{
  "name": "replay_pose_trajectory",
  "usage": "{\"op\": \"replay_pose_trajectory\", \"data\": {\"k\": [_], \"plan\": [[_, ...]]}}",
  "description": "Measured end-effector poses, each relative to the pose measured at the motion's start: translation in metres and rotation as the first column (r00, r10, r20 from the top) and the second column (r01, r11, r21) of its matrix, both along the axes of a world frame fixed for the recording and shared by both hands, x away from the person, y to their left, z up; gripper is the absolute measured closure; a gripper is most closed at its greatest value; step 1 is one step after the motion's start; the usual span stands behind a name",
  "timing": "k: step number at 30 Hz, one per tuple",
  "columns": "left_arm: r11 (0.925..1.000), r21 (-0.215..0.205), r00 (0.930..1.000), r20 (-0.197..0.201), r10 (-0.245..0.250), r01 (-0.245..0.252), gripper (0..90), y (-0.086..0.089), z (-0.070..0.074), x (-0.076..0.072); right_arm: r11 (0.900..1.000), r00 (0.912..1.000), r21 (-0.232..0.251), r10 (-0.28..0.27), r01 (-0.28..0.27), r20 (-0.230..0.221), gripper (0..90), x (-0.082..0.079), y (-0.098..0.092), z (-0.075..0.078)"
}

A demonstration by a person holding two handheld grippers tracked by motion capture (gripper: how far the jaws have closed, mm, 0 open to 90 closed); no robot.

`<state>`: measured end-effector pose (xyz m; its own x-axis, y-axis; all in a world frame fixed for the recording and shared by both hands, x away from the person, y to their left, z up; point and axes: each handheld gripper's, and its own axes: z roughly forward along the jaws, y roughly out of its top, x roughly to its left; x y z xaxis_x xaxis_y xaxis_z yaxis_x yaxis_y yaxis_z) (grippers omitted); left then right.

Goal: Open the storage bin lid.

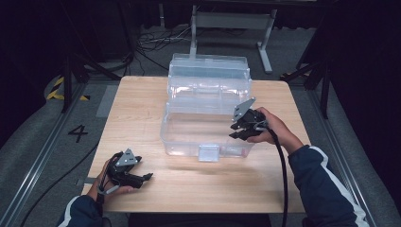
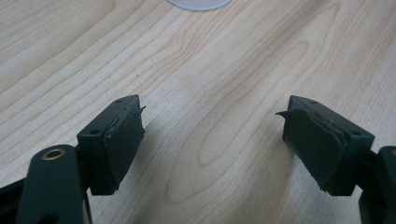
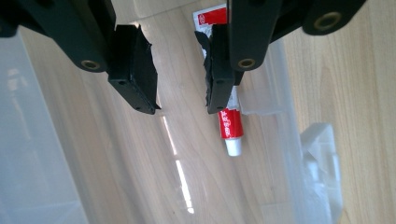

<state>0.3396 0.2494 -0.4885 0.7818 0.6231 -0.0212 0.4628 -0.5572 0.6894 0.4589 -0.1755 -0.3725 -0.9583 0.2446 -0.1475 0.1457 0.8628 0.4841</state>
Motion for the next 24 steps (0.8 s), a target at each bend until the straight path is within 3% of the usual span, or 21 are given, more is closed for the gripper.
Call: {"op": "replay_pose_trajectory", "data": {"k": [8,11,16,20,24], "plan": [[0.9996,0.022,0.9996,-0.020,0.020,-0.019,20.5,-0.004,0.003,0.002,0.995,0.9980,0.096,0.007,-0.013,0.063,61.0,-0.012,-0.009,0.010],[0.9993,0.022,0.9992,-0.025,0.032,-0.031,21.9,-0.004,0.003,0.002,0.990,0.9968,0.140,-0.003,-0.008,0.080,57.7,-0.015,-0.014,0.016],[0.9982,0.055,0.9995,-0.019,0.026,-0.025,27.4,-0.008,0.008,0.002,0.977,0.9926,0.212,-0.019,-0.007,0.120,50.3,-0.020,-0.023,0.025],[0.9937,0.112,0.9998,0.014,0.013,-0.014,27.8,-0.014,0.015,0.001,0.961,0.9862,0.276,-0.042,-0.003,0.160,46.3,-0.021,-0.030,0.032],[0.9963,0.082,0.9989,0.042,0.021,-0.024,25.7,-0.016,0.028,0.002,0.954,0.9795,0.300,-0.064,0.003,0.191,43.0,-0.018,-0.034,0.039]]}}
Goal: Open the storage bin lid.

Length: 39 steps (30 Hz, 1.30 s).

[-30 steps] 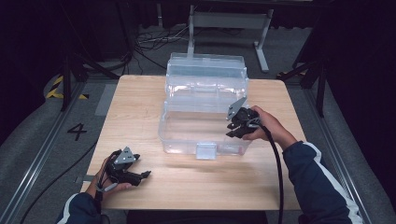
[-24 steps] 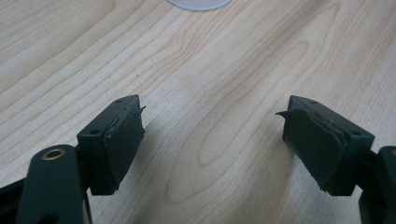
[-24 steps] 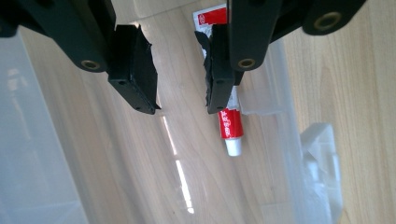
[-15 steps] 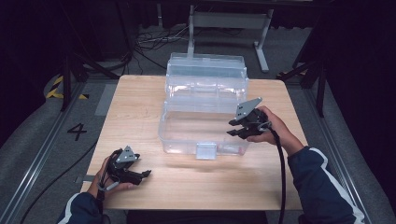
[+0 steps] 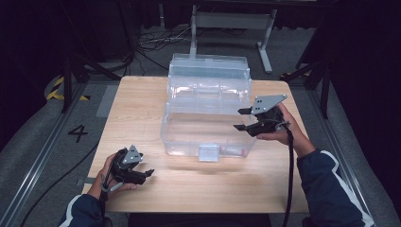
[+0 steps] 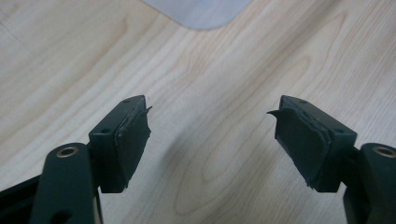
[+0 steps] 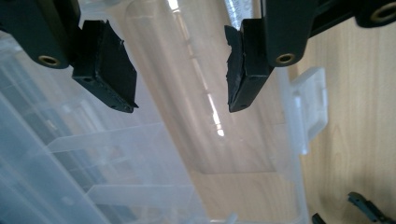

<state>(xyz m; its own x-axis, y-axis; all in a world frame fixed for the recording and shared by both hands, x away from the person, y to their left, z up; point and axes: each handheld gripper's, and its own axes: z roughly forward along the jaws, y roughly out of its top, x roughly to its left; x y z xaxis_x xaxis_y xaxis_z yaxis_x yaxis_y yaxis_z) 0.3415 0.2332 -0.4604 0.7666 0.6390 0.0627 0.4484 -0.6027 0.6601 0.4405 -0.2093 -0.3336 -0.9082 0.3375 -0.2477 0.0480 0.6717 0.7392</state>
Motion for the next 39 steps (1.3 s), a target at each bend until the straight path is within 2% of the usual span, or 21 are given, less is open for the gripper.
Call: {"op": "replay_pose_trajectory", "data": {"k": [6,10,12,15,17,19,21,23,29,31,33,35,39], "plan": [[0.9998,-0.020,0.9994,0.035,0.002,-0.001,22.9,-0.001,0.019,0.003,0.995,0.9991,0.094,-0.042,0.041,0.011,43.0,0.014,-0.009,0.009],[0.9989,-0.046,0.9981,0.060,-0.007,0.010,22.1,-0.003,0.032,0.005,0.993,0.9975,0.096,-0.068,0.066,0.021,42.7,0.023,-0.011,0.013],[0.9983,-0.052,0.9973,0.070,-0.020,0.024,22.4,-0.005,0.040,0.006,0.993,0.9957,0.091,-0.084,0.080,0.040,42.9,0.025,-0.011,0.016],[0.9966,-0.072,0.9960,0.082,-0.034,0.040,24.8,-0.007,0.049,0.009,0.992,0.9949,0.097,-0.089,0.084,0.047,44.0,0.030,-0.011,0.021],[0.9950,-0.088,0.9950,0.091,-0.040,0.048,24.4,-0.009,0.056,0.010,0.990,0.9945,0.111,-0.094,0.088,0.046,44.4,0.034,-0.011,0.023],[0.9954,-0.082,0.9937,0.104,-0.042,0.051,23.4,-0.012,0.062,0.012,0.988,0.9924,0.116,-0.109,0.101,0.057,44.5,0.039,-0.012,0.026],[0.9936,-0.088,0.9917,0.113,-0.061,0.071,22.4,-0.017,0.067,0.013,0.984,0.9922,0.143,-0.117,0.109,0.043,45.1,0.045,-0.014,0.030],[0.9929,-0.086,0.9902,0.120,-0.071,0.082,21.8,-0.023,0.071,0.016,0.980,0.9903,0.157,-0.129,0.119,0.052,45.6,0.050,-0.014,0.034],[0.9895,-0.081,0.9842,0.141,-0.107,0.120,21.0,-0.042,0.079,0.024,0.979,0.9862,0.149,-0.150,0.138,0.070,45.5,0.060,-0.011,0.041],[0.9873,-0.087,0.9821,0.146,-0.119,0.133,20.6,-0.047,0.081,0.027,0.978,0.9867,0.156,-0.150,0.139,0.061,45.6,0.064,-0.009,0.042],[0.9860,-0.072,0.9794,0.146,-0.139,0.151,20.6,-0.056,0.081,0.031,0.981,0.9858,0.135,-0.152,0.141,0.071,45.5,0.068,-0.005,0.043],[0.9833,-0.055,0.9762,0.141,-0.165,0.174,22.0,-0.066,0.079,0.035,0.983,0.9884,0.117,-0.145,0.139,0.045,45.3,0.074,0.000,0.042],[0.9775,-0.026,0.9722,0.113,-0.205,0.209,25.0,-0.080,0.073,0.042,0.988,0.9900,0.071,-0.138,0.136,0.030,45.4,0.083,0.010,0.036]]}}
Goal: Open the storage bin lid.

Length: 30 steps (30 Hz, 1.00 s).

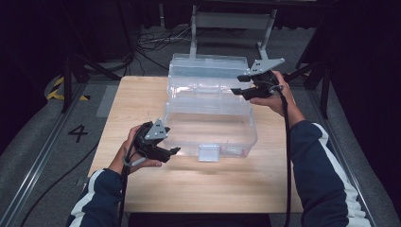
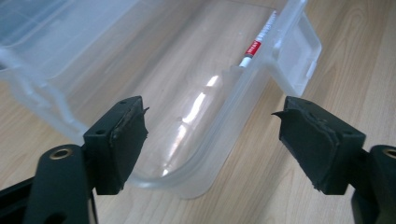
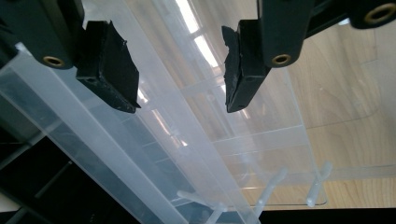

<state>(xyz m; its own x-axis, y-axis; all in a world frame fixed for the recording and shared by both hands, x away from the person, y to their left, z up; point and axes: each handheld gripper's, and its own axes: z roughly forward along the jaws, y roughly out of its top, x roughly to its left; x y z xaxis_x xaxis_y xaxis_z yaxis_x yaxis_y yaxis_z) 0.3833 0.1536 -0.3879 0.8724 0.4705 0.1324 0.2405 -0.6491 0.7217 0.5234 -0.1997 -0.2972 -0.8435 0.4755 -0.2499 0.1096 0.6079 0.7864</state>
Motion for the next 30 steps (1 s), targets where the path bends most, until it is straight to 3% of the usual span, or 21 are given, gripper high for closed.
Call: {"op": "replay_pose_trajectory", "data": {"k": [2,4,6,8,10,12,14,22,25,27,28,30], "plan": [[0.9996,0.026,0.9999,0.004,-0.013,0.013,28.7,-0.007,-0.004,0.003,1.000,0.9998,-0.010,-0.019,0.019,0.005,48.5,0.005,0.005,-0.005],[0.9967,0.075,0.9995,0.006,-0.031,0.030,35.7,-0.015,-0.009,0.006,1.000,1.0000,-0.013,-0.005,0.005,-0.009,49.9,0.008,0.009,-0.008],[0.9950,0.092,0.9992,0.002,-0.040,0.040,36.6,-0.019,-0.013,0.008,0.999,0.9999,-0.032,-0.011,0.010,-0.006,50.1,0.010,0.011,-0.010],[0.9937,0.095,0.9981,-0.020,-0.058,0.059,44.5,-0.022,-0.017,0.012,0.999,1.0000,-0.039,-0.004,0.004,-0.001,53.3,0.012,0.015,-0.011],[0.9925,0.107,0.9982,-0.019,-0.057,0.059,45.9,-0.026,-0.022,0.016,0.999,0.9996,-0.032,0.026,-0.026,-0.010,65.1,0.014,0.020,-0.011],[0.9931,0.101,0.9978,-0.035,-0.056,0.059,51.7,-0.028,-0.023,0.019,0.990,0.9989,-0.139,0.030,-0.035,-0.035,66.8,0.019,0.029,-0.017],[0.9933,0.098,0.9974,-0.045,-0.057,0.061,56.3,-0.028,-0.025,0.022,0.985,0.9981,-0.168,0.043,-0.050,-0.043,65.3,0.020,0.035,-0.020],[0.9910,0.099,0.9943,-0.066,-0.084,0.090,58.1,-0.027,-0.027,0.026,0.996,0.9982,-0.071,0.058,-0.059,-0.016,64.7,0.020,0.031,-0.009],[0.9902,0.100,0.9933,-0.072,-0.091,0.098,59.7,-0.027,-0.027,0.026,0.998,0.9996,-0.051,0.027,-0.027,0.009,60.4,0.022,0.028,-0.003],[0.9885,0.111,0.9925,-0.078,-0.094,0.103,62.7,-0.028,-0.027,0.026,0.999,0.9994,-0.044,0.031,-0.031,-0.014,62.0,0.027,0.025,-0.002],[0.9872,0.116,0.9919,-0.076,-0.102,0.110,63.5,-0.029,-0.027,0.026,0.998,0.9994,-0.065,0.024,-0.026,-0.023,61.9,0.030,0.025,-0.002],[0.9827,0.131,0.9895,-0.080,-0.120,0.130,67.3,-0.029,-0.028,0.026,0.989,0.9994,-0.150,0.001,-0.006,-0.035,62.9,0.037,0.026,-0.007]]}}
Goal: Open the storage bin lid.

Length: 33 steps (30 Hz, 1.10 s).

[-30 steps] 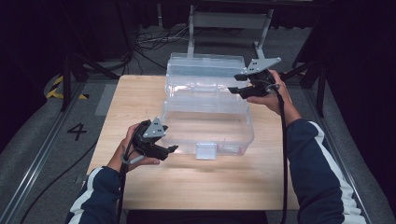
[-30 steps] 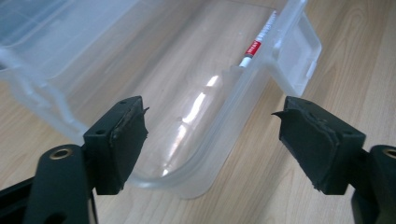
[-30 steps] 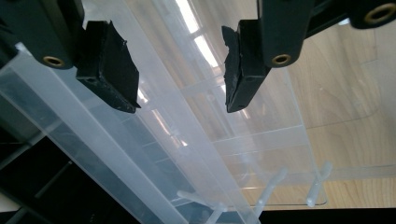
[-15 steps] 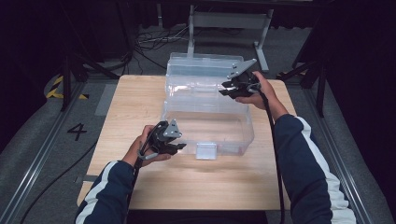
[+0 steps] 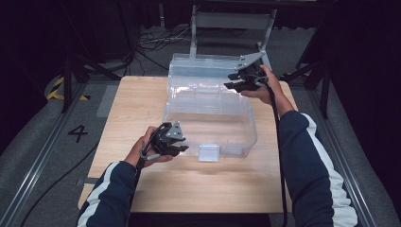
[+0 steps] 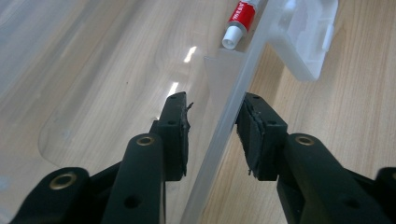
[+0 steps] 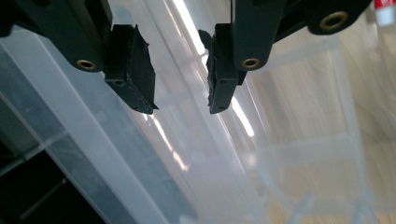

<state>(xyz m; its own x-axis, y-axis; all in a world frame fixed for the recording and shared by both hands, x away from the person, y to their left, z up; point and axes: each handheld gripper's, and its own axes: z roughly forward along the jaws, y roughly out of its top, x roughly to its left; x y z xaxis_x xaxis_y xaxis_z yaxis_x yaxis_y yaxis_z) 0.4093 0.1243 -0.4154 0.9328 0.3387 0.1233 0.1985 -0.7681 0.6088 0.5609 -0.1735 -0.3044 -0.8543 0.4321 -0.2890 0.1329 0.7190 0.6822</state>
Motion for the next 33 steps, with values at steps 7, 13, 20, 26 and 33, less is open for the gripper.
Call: {"op": "replay_pose_trajectory", "data": {"k": [7,13,20,26,33], "plan": [[0.9994,0.030,0.9998,-0.006,-0.018,0.019,70.8,-0.001,0.001,0.001,0.998,0.9982,-0.055,0.018,-0.021,-0.057,68.0,0.009,0.000,-0.008],[0.9996,0.023,0.9996,-0.026,-0.013,0.014,71.7,-0.001,0.001,0.003,0.993,0.9977,-0.113,0.039,-0.045,-0.055,75.9,0.006,0.002,-0.003],[0.9999,0.014,0.9992,-0.039,0.005,-0.004,71.8,-0.001,0.001,0.003,0.986,0.9960,-0.149,0.063,-0.072,-0.063,81.2,0.003,0.008,0.000],[0.9998,0.002,0.9989,-0.042,0.020,-0.020,71.1,-0.002,0.001,0.002,0.980,0.9937,-0.182,0.070,-0.085,-0.088,83.3,0.004,0.013,0.004],[0.9998,-0.007,0.9987,-0.046,0.021,-0.021,71.3,-0.001,0.001,0.003,0.979,0.9919,-0.183,0.079,-0.096,-0.100,84.5,0.005,0.013,0.005]]}}
